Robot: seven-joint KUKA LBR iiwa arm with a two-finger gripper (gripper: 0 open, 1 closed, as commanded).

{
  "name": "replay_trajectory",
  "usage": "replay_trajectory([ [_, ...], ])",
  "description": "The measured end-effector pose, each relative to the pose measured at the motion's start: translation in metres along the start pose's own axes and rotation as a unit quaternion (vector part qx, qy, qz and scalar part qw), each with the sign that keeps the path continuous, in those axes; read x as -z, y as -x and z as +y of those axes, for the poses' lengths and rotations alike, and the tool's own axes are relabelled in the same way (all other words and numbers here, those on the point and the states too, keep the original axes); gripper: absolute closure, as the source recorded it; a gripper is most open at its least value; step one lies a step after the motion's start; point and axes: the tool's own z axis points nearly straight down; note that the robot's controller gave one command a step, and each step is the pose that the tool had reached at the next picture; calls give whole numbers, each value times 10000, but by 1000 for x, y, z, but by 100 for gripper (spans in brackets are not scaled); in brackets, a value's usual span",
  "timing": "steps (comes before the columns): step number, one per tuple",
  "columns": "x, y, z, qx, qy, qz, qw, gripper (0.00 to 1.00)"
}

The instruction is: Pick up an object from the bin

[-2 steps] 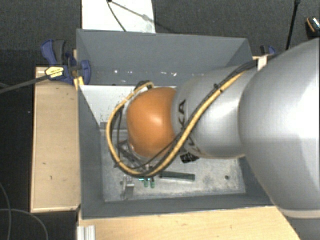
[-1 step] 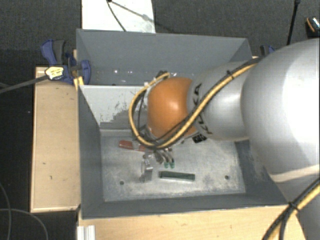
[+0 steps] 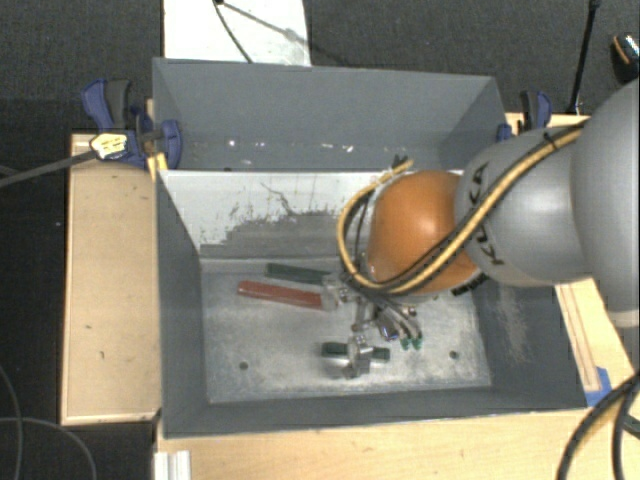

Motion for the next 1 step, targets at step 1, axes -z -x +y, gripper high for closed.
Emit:
replay_trajectory([
  [1, -17, -25, -23, 260, 14, 6, 9997, 0],
])
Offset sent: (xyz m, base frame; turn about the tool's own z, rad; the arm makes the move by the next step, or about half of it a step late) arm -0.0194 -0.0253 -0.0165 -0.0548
